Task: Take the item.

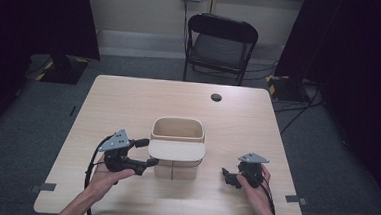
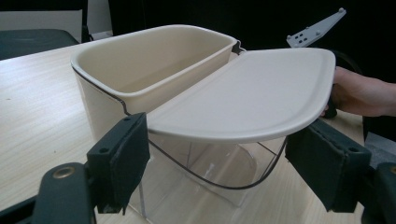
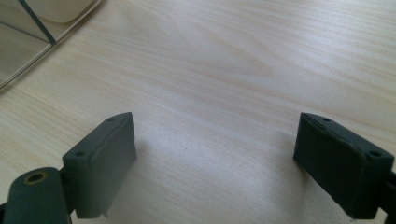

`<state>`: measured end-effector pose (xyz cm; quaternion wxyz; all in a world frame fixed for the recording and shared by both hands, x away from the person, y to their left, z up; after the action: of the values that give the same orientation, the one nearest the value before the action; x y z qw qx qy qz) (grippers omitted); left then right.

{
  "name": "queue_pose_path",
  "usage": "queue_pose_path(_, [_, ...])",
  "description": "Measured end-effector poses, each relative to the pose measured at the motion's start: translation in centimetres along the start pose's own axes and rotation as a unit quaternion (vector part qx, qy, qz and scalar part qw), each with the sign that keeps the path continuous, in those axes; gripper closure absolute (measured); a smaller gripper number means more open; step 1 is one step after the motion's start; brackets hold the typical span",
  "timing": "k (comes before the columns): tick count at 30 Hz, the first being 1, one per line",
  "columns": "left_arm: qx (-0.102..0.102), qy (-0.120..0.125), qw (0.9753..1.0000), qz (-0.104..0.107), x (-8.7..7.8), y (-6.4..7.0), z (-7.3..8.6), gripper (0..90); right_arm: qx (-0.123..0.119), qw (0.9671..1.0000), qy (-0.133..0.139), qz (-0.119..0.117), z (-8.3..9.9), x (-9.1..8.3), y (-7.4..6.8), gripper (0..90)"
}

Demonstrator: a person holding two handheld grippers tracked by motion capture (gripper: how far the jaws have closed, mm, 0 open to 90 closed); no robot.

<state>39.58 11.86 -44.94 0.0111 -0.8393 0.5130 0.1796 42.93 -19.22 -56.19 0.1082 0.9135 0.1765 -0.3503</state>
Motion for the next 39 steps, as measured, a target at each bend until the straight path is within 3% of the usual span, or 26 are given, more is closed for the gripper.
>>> queue_pose_path(13, [-0.003, 0.005, 1.0000, 0.004, 0.04, -0.16, -0.44, 22.1, 0.001, 1.0000, 0.000, 0.000, -0.01, 0.01, -0.02, 12.1])
queue_pose_path(17, [-0.014, 0.005, 0.9998, 0.014, 0.05, -0.34, -0.61, 21.4, 0.001, 1.0000, 0.000, 0.000, -0.01, 0.00, -0.02, 12.1])
queue_pose_path(39, [-0.013, 0.010, 0.9998, 0.010, 0.34, -0.76, -1.00, 19.9, 0.001, 1.0000, 0.000, 0.000, -0.01, 0.00, -0.02, 12.1])
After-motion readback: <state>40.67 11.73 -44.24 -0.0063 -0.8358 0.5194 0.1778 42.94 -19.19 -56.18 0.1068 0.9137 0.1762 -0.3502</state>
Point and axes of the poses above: each handheld gripper's, and its own axes: x roughly forward along the jaws, z roughly out of its underside, y roughly to its right, the point moved 9 cm from there along x, roughly forward along the jaws, and after that the axes turned 5 degrees about z, right-handed, at the moved point
